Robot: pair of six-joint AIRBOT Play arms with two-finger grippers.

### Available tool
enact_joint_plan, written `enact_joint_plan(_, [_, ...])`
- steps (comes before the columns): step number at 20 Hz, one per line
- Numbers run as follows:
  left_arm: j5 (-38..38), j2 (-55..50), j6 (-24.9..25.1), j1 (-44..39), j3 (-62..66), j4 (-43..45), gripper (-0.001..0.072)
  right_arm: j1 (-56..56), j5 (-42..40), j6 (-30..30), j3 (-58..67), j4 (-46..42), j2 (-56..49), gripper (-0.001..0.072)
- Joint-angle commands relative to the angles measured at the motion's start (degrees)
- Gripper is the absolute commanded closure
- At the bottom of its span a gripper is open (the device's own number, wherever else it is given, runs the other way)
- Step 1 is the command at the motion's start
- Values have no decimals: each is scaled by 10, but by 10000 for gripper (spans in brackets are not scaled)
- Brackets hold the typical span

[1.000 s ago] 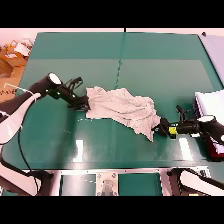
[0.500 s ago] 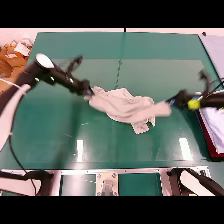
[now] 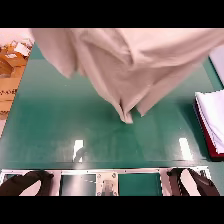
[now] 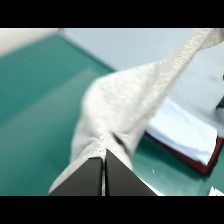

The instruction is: Fold the shirts.

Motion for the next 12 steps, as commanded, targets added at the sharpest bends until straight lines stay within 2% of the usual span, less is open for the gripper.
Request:
enact_joint_plan(1, [5,77,-3,0,36,2,687,-38,-79,44,88,-21,14,703])
enact_joint_plan(6, [-2,81,-4,0,34,10,687,-38,-101,59,87,-8,-32,703])
enact_joint_plan(9, [4,42,-4,0,30,50,687,-30,-76,47,87,53,-113,703])
enact_joint_plan(12, [28,-20,-3,0,-22,52,687,54,-57,12,86,57,-222,703])
